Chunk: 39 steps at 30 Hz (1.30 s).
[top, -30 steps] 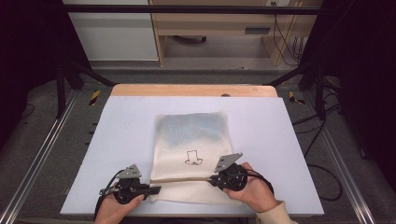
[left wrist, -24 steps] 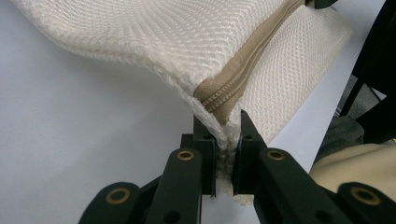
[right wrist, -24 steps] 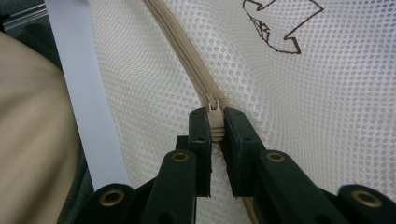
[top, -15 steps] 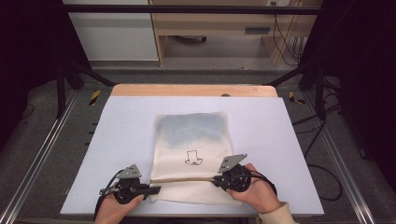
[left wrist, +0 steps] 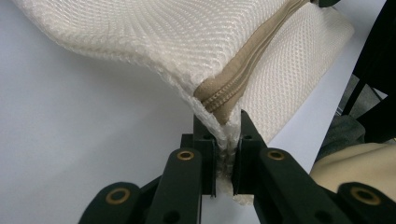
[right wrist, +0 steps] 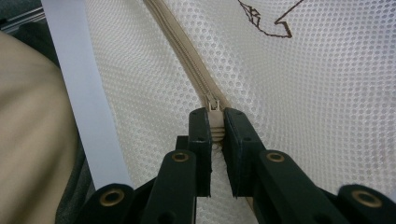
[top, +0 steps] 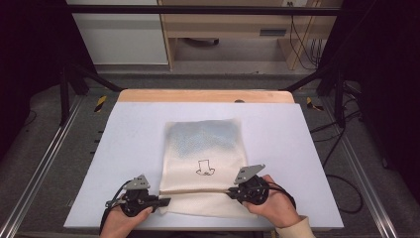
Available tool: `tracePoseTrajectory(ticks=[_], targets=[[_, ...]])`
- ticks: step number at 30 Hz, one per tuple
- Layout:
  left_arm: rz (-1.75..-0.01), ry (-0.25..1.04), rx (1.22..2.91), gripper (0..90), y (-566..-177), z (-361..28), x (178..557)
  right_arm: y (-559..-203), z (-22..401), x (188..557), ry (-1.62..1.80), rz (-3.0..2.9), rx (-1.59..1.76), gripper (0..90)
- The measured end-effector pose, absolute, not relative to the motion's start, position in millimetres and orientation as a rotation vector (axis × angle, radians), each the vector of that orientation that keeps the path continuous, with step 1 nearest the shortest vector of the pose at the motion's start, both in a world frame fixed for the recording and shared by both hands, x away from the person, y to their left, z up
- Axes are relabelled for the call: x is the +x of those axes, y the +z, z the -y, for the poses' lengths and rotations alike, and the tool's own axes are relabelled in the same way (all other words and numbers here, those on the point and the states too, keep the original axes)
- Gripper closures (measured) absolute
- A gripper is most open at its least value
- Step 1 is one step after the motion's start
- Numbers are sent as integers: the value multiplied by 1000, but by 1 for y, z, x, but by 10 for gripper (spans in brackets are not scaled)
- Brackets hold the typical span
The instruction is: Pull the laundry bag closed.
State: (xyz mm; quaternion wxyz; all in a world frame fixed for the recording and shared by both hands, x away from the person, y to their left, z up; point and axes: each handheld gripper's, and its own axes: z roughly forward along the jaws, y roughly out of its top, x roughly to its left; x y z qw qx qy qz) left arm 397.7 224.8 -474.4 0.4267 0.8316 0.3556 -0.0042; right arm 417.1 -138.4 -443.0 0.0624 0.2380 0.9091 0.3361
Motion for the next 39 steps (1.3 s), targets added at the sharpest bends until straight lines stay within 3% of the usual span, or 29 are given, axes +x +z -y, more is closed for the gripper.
tracePoseTrajectory(ticks=[39], targets=[[-891, 2, 2077, 825, -473, -226, 398, -448, 168, 413, 1028, -2704, 830, 821]])
